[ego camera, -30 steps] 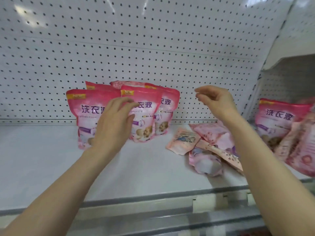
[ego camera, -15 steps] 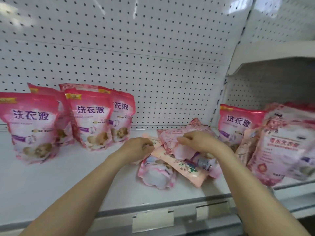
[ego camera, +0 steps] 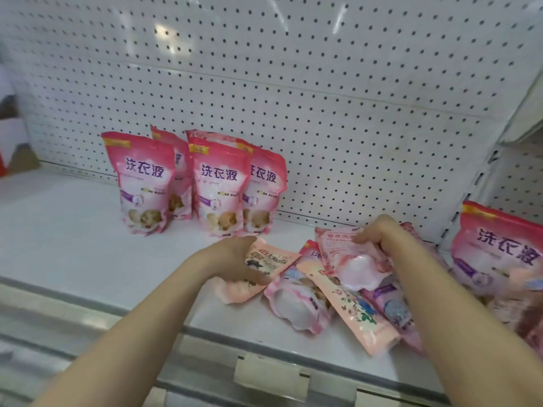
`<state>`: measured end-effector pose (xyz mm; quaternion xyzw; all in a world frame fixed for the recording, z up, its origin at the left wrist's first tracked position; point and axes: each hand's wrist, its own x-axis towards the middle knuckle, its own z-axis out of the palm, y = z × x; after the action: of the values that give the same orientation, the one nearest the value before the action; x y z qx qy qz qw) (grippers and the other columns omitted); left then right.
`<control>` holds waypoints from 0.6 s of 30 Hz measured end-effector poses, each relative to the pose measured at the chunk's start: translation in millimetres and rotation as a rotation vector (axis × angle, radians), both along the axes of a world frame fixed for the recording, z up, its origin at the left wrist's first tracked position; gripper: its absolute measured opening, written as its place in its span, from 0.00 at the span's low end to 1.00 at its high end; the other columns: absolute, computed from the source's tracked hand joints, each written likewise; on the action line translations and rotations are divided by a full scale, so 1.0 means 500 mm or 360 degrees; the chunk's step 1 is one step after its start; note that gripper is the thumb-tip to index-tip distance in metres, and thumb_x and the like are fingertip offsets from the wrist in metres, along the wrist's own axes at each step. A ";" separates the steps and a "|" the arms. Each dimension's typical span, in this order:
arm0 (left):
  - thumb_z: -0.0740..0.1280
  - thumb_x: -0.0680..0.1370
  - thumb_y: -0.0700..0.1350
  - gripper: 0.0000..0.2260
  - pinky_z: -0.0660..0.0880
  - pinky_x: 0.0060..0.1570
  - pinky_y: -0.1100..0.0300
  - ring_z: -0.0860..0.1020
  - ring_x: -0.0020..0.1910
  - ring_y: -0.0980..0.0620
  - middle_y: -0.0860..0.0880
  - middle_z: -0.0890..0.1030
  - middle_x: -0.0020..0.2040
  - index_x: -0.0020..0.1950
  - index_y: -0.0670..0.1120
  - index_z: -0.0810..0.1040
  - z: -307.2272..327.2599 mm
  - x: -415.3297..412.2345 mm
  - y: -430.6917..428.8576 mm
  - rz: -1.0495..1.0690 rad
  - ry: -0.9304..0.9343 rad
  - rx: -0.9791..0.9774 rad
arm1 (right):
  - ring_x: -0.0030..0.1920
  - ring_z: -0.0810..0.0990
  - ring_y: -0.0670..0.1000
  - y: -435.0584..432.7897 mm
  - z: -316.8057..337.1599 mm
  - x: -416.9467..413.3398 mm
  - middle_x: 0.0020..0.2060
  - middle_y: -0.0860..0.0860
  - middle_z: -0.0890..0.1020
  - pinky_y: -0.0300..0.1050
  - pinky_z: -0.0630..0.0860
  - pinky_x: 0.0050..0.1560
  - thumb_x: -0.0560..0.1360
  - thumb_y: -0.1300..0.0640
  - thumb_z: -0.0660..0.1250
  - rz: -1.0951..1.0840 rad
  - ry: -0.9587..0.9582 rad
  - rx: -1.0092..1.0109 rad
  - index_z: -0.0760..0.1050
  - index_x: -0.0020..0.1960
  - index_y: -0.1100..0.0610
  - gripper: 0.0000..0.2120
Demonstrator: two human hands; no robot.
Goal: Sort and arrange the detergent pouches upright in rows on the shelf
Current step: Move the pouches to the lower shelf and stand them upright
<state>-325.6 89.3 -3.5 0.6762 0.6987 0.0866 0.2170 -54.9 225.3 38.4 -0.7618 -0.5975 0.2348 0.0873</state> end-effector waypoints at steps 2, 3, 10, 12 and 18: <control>0.68 0.72 0.64 0.36 0.69 0.62 0.56 0.70 0.67 0.47 0.46 0.70 0.72 0.73 0.45 0.64 -0.012 0.003 0.008 0.0179 -0.0039 0.0084 | 0.63 0.75 0.67 -0.003 0.001 0.000 0.65 0.68 0.74 0.59 0.75 0.57 0.73 0.61 0.75 -0.0106 0.0331 0.0078 0.69 0.60 0.70 0.23; 0.68 0.73 0.62 0.32 0.71 0.58 0.56 0.73 0.64 0.46 0.45 0.73 0.69 0.70 0.44 0.68 -0.017 0.005 0.011 0.0248 -0.0057 0.0129 | 0.64 0.74 0.68 -0.005 0.003 0.000 0.66 0.69 0.73 0.60 0.74 0.58 0.73 0.63 0.74 -0.0149 0.0490 0.0141 0.67 0.65 0.72 0.26; 0.66 0.73 0.45 0.28 0.73 0.62 0.55 0.75 0.62 0.47 0.46 0.75 0.67 0.74 0.44 0.66 -0.019 -0.014 0.004 0.0424 -0.0385 0.0224 | 0.46 0.84 0.57 -0.073 0.072 -0.032 0.47 0.58 0.85 0.53 0.82 0.45 0.75 0.68 0.69 -0.0116 0.1433 0.0577 0.78 0.54 0.61 0.08; 0.68 0.74 0.52 0.29 0.72 0.63 0.55 0.75 0.62 0.48 0.48 0.76 0.66 0.73 0.46 0.68 -0.025 -0.011 -0.003 0.0310 -0.0337 0.0123 | 0.41 0.86 0.53 -0.105 0.103 -0.053 0.42 0.54 0.87 0.49 0.83 0.40 0.77 0.66 0.67 0.0035 0.1639 0.0734 0.80 0.48 0.56 0.06; 0.71 0.74 0.53 0.24 0.72 0.60 0.57 0.75 0.61 0.48 0.47 0.77 0.63 0.67 0.46 0.73 -0.027 0.010 -0.024 -0.0013 -0.0176 0.0142 | 0.42 0.87 0.50 -0.172 0.144 -0.133 0.41 0.49 0.87 0.46 0.84 0.40 0.77 0.60 0.70 0.0354 0.1765 0.1110 0.81 0.47 0.52 0.04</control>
<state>-320.7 77.2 -17.0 0.6822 0.6784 0.1542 0.2252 -121.3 139.3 110.4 -0.3891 -0.5801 0.3925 0.5984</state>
